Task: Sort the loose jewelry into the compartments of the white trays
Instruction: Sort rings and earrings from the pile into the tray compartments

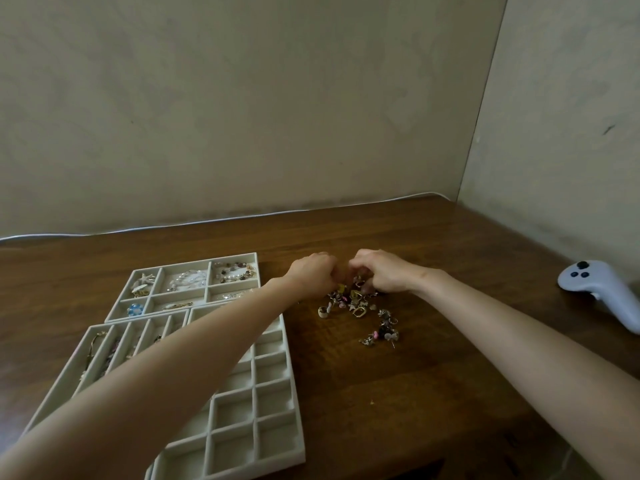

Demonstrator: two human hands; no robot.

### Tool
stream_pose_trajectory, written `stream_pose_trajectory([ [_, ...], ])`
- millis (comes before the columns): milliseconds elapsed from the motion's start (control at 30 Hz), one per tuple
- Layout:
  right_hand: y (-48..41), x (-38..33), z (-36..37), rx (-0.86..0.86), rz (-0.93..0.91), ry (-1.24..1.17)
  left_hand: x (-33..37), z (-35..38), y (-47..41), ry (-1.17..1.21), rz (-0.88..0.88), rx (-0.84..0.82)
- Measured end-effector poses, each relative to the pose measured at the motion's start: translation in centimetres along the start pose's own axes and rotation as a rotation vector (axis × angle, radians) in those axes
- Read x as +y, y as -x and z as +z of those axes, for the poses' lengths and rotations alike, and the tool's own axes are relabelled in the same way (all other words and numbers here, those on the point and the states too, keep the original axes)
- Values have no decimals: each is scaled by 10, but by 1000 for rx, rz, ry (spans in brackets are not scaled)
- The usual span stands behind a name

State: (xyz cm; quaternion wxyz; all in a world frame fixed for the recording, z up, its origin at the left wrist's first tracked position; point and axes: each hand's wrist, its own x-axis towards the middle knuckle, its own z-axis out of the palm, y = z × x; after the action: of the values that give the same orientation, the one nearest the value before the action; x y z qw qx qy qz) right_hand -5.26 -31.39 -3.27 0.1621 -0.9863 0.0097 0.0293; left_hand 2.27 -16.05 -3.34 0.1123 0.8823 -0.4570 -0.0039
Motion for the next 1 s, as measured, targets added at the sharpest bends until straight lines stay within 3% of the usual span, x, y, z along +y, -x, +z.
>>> stream_pose_trajectory([
  [333, 5, -5, -1, 4, -23, -35, -3, -7, 9, 327, -67, 167],
  [533, 8, -7, -1, 95, 3, -173, -8, -13, 15, 610, -119, 157],
  [767, 7, -14, -11, 311, 51, -254, -12, -21, 20, 674, -116, 131],
  [1000, 8, -19, -13, 327, 59, -347, -20, -26, 23, 732, -112, 147],
])
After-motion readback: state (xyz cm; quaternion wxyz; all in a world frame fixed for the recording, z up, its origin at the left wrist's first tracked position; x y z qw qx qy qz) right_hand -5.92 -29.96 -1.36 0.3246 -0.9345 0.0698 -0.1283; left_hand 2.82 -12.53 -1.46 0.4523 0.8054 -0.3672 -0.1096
